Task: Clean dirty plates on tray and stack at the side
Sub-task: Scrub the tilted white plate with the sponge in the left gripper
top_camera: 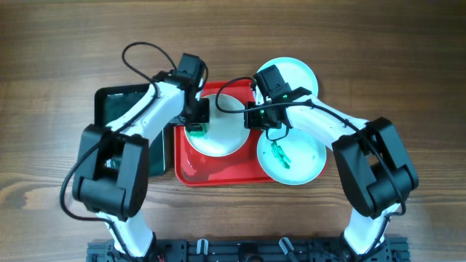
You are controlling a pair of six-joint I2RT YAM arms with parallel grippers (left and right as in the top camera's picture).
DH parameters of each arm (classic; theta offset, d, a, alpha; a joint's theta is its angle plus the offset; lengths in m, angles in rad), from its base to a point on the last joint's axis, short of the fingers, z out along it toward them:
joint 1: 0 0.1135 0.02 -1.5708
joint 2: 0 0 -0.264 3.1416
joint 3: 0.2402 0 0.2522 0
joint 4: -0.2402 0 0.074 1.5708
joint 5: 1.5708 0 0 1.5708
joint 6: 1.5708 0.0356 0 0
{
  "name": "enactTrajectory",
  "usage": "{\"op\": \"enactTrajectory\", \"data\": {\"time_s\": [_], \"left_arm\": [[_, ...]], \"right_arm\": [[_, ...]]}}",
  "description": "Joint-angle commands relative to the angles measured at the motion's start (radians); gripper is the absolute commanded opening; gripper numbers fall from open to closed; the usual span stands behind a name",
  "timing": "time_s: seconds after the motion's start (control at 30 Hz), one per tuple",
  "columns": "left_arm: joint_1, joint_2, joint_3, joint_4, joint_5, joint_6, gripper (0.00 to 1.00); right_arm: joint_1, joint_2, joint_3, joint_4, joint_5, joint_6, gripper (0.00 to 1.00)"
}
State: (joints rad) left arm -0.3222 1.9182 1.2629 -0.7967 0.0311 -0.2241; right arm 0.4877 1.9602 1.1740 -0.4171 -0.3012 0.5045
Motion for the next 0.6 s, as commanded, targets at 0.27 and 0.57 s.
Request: {"op": "enactTrajectory", "data": {"time_s": [0.27, 0.57], "left_arm": [[-0.081, 0.092, 0.022, -0.051, 0.369, 0.041, 0.04], [0.041, 0.092, 0.027, 0.093, -0.086, -0.105, 0.04]], "right_arm": [[0.0, 0.015, 0.011, 0.015, -0.006, 0.015, 0.04], [0.0, 0.015, 0.011, 0.018, -0.01, 0.015, 0.04]]}}
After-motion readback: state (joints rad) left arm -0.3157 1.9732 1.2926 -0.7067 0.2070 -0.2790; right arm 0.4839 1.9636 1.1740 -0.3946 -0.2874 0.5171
